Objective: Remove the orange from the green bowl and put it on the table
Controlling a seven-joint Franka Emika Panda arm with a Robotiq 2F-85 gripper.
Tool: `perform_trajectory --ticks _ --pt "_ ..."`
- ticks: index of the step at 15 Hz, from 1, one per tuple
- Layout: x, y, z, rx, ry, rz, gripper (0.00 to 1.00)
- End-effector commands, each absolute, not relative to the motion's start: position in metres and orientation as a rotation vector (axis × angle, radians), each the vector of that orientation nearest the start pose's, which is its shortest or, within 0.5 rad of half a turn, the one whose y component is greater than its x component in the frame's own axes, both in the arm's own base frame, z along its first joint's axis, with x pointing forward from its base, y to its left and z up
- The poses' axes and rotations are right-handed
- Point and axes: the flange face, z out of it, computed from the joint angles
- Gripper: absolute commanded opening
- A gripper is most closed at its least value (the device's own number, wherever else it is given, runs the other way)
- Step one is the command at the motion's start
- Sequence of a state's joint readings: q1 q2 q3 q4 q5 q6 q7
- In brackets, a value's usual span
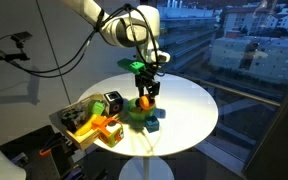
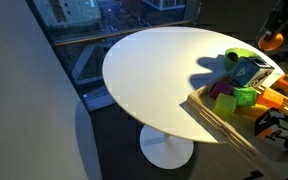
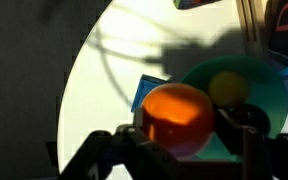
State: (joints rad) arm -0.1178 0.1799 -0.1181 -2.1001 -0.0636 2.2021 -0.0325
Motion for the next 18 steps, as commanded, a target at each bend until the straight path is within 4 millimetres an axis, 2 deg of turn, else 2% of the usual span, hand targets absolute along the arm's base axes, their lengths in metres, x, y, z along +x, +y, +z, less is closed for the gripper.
perform_trajectory --ticks 1,12,18 --pt "0.542 -0.136 0.324 -3.203 0.251 0.143 0.47" --pt "0.499 -0.144 0.268 -3.262 0.152 0.228 0.47" --pt "0.493 -0.14 0.239 -3.27 0.123 0.191 0.47"
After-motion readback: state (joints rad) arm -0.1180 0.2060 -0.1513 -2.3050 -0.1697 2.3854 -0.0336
